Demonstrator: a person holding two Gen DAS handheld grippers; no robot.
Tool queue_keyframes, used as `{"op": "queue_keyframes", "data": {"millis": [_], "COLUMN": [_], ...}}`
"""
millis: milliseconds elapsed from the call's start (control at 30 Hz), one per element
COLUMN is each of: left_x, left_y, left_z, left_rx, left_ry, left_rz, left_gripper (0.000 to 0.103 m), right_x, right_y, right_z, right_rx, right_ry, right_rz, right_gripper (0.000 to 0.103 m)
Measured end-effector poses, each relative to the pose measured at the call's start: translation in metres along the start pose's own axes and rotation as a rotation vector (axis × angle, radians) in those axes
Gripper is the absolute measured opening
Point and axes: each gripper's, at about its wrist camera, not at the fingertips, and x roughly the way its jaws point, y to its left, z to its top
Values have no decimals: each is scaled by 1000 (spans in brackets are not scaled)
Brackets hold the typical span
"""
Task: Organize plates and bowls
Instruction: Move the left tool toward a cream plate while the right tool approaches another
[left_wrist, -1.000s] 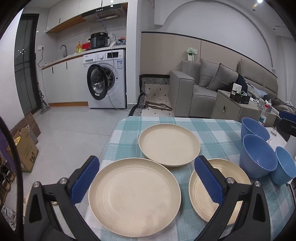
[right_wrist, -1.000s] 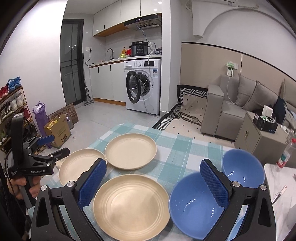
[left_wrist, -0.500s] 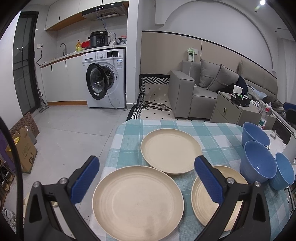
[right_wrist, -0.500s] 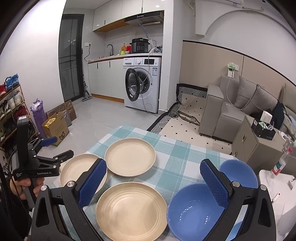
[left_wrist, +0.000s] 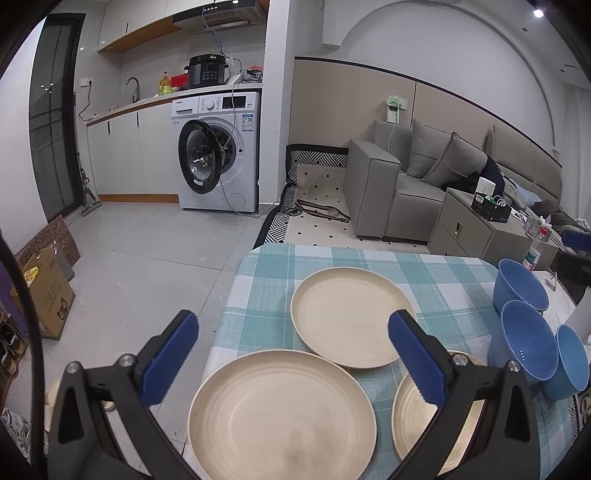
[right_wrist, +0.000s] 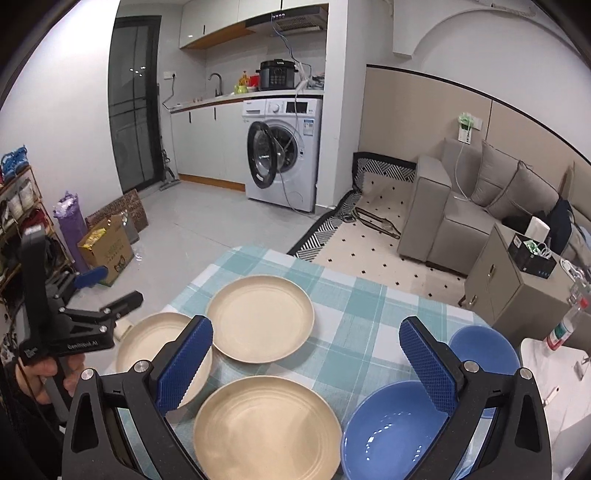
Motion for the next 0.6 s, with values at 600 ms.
{"op": "queue_keyframes", "data": {"millis": [600], "left_x": [-26], "left_y": [-8], "left_z": [-7], "left_rx": [16], "left_ry": [-47], "left_rz": [-74], "left_gripper": [103], "right_x": [-105], "right_y": [-24], "right_z": [-55], "right_rx": [-156], "right_ry": [53], "right_rz": [-265], "right_gripper": [103]}}
